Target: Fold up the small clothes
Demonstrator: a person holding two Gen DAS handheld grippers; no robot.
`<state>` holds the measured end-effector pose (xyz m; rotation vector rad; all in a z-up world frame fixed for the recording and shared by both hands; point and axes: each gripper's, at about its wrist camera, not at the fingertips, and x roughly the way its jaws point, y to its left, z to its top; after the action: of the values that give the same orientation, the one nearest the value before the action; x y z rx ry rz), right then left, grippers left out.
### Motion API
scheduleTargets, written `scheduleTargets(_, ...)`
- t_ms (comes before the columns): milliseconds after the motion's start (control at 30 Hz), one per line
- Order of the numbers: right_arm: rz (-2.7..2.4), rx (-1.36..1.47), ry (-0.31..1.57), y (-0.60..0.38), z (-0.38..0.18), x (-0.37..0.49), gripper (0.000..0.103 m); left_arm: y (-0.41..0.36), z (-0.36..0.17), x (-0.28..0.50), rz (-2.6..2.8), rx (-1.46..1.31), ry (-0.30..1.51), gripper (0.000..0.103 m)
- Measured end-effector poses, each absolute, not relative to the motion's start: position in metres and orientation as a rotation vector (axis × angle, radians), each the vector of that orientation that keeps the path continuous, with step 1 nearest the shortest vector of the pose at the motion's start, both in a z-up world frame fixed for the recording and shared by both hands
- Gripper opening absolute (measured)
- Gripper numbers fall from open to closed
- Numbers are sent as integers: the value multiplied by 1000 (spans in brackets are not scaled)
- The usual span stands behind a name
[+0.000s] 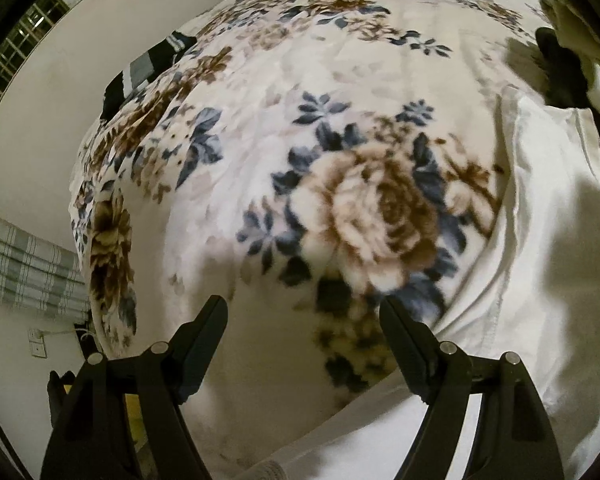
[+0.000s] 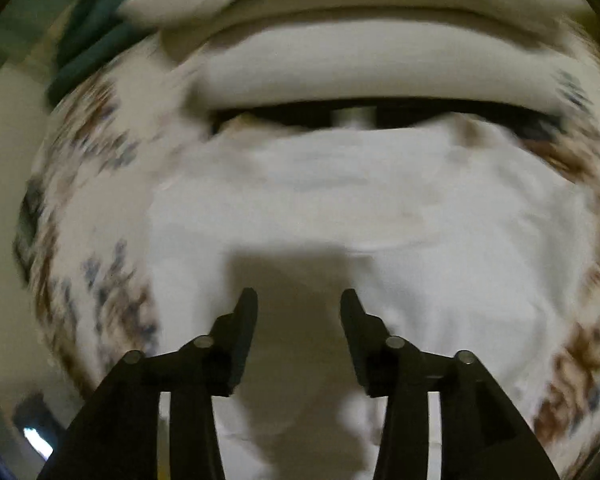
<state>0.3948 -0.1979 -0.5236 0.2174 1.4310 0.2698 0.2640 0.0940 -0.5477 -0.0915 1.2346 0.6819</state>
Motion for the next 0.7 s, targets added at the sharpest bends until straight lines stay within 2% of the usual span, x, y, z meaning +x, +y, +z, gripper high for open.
scheduleTargets(133, 287, 85, 1614, -179, -573, 396, 53, 86, -543, 262, 661, -69, 1212, 77)
scheduleTargets(300, 374, 233, 1606, -224, -525, 379, 53, 66, -528, 245, 634, -52, 1171, 77)
scheduleTargets(367, 393, 289, 1609, -261, -496, 367, 57, 54, -526, 236, 592, -77, 1189, 77)
scheduleTargets(533, 352, 192, 1611, -334, -451, 324, 57, -6, -516, 190, 525, -100, 1232, 77)
scheduleTargets(700, 325, 167, 1653, -426, -457, 296, 57, -98, -522, 116, 525, -121, 1344, 77)
